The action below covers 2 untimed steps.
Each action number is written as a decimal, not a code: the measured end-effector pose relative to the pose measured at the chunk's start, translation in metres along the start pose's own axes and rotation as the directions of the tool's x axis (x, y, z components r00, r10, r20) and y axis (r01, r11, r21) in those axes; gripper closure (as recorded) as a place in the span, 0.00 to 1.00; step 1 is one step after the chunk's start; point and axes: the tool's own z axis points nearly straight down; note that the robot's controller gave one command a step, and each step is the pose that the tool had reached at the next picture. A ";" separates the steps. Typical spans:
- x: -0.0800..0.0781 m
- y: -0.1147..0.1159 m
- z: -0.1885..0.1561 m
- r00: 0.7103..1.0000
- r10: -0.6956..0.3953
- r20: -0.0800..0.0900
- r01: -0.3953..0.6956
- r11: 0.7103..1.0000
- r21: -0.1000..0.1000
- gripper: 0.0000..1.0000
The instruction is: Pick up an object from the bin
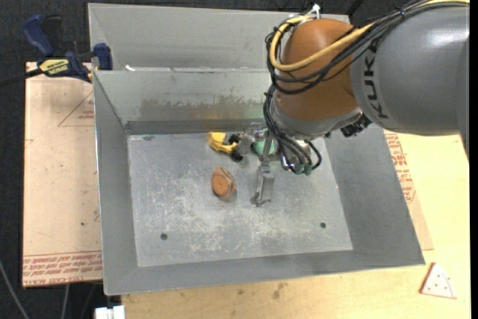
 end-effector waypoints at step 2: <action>-0.024 0.016 0.039 0.999 0.033 0.017 -0.033 0.999 -0.001 0.00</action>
Offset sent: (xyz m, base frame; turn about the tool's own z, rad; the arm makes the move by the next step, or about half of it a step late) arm 0.0434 0.0363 -0.1001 0.0668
